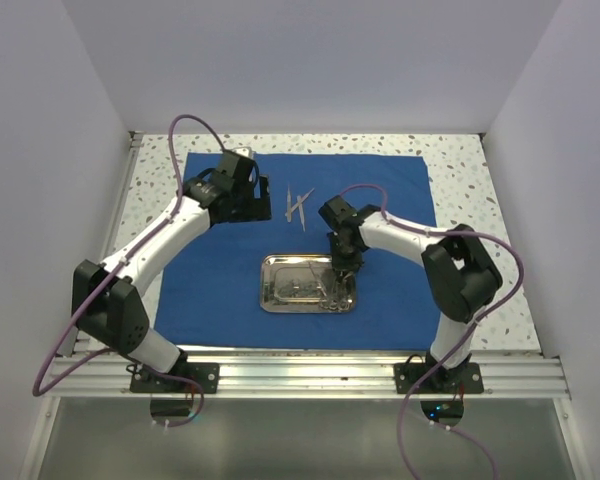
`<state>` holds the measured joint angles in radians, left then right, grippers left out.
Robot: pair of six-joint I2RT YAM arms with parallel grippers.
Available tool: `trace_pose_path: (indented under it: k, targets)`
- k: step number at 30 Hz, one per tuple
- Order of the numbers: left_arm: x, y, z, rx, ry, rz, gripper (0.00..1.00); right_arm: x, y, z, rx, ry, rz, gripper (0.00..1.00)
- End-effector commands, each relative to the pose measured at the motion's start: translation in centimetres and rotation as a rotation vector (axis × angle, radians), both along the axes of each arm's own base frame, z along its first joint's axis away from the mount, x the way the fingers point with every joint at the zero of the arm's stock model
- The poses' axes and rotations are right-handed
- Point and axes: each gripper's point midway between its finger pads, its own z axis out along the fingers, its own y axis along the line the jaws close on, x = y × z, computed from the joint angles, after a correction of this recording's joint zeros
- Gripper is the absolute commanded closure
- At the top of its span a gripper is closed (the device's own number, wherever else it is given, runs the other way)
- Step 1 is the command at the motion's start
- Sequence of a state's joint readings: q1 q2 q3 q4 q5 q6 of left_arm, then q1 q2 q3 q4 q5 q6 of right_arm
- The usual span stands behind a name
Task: Open and lay out the surgical kit
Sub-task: Pick up the medical item from the container.
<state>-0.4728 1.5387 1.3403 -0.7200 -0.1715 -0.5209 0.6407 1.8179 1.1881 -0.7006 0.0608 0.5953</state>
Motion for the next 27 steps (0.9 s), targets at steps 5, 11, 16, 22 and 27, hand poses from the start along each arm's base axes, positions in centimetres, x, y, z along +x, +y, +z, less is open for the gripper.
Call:
trace_pose_path:
  k: [5,11,16,22,27]
  targets:
    - [0.6,-0.2,0.3,0.029,-0.018,-0.035,0.09,-0.6,0.2,-4.1,-0.071,0.064,0.006,0.77]
    - [0.8,-0.2,-0.2,0.046,-0.003,-0.044,0.09,-3.1,1.0,-7.4,-0.042,0.200,0.021,0.45]
    - [1.0,-0.2,-0.3,0.054,0.001,-0.049,0.09,-4.4,1.2,-9.1,-0.059,0.261,0.039,0.35]
    - [1.3,-0.3,-0.6,0.065,0.014,-0.061,0.10,-4.9,1.1,-10.1,-0.079,0.279,0.053,0.68]
    - [1.6,-0.6,-0.6,0.067,0.015,-0.076,0.10,-5.1,0.8,-10.7,-0.117,0.285,0.074,0.92]
